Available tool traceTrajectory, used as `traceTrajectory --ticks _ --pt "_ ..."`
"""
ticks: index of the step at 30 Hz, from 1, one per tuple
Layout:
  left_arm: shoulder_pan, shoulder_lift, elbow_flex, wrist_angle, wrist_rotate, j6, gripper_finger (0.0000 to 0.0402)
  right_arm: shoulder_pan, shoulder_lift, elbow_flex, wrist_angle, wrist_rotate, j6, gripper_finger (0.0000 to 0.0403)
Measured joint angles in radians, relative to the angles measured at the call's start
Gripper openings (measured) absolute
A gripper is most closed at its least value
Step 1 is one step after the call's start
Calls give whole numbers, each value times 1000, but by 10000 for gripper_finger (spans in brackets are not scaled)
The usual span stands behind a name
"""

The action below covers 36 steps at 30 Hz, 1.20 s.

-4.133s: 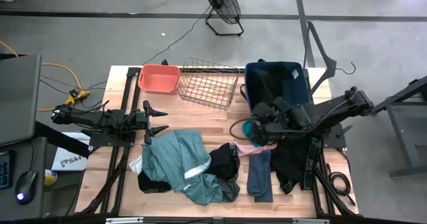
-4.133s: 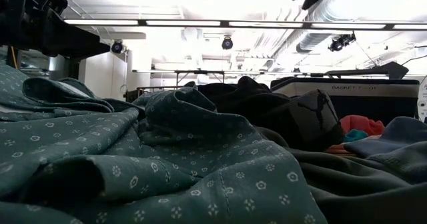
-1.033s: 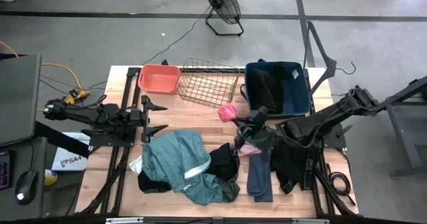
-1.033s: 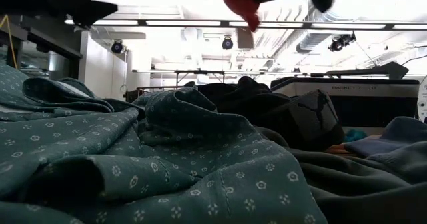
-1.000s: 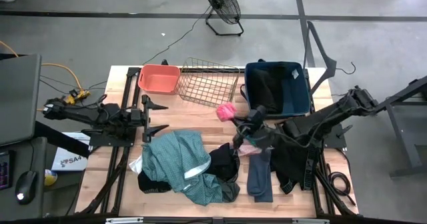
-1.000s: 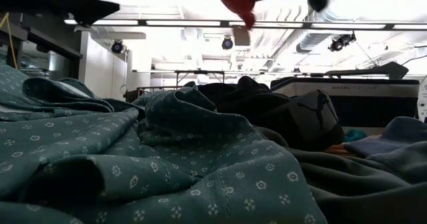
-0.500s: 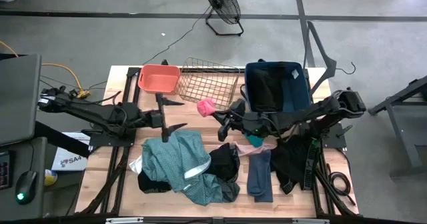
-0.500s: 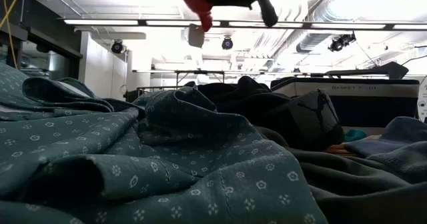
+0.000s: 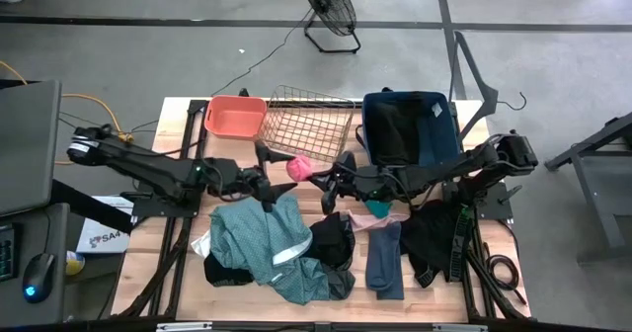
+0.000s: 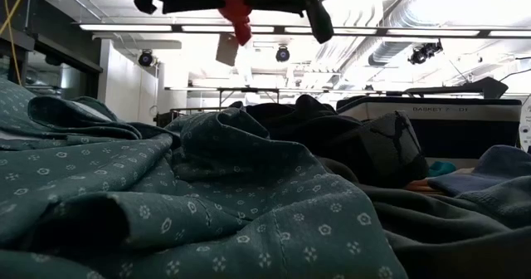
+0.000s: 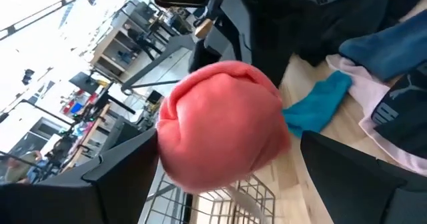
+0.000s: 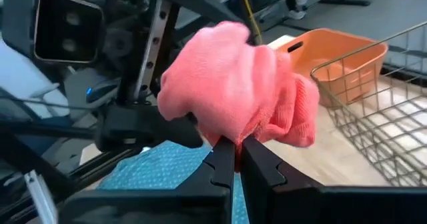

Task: Pick & Place Cloths
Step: Put the pink sock into the orange bin

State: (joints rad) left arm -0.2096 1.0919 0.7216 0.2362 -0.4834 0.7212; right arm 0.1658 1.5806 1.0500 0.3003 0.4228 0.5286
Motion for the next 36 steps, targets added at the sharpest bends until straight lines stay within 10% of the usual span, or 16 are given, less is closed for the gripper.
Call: traceTrajectory --ticks 9,21,29,36 --pt "0 39 32 6 1 -50 298 -2 0 0 -26 -4 -1 4" --pt "0 39 32 -1 1 -80 29 -2 0 0 -53 -3 0 4" --pt "-1 40 32 -23 -37 -90 24 36 -8 0 -67 93 -84 46" --pt "0 34 32 -69 -269 -84 23 75 -45 0 -125 229 -106 142"
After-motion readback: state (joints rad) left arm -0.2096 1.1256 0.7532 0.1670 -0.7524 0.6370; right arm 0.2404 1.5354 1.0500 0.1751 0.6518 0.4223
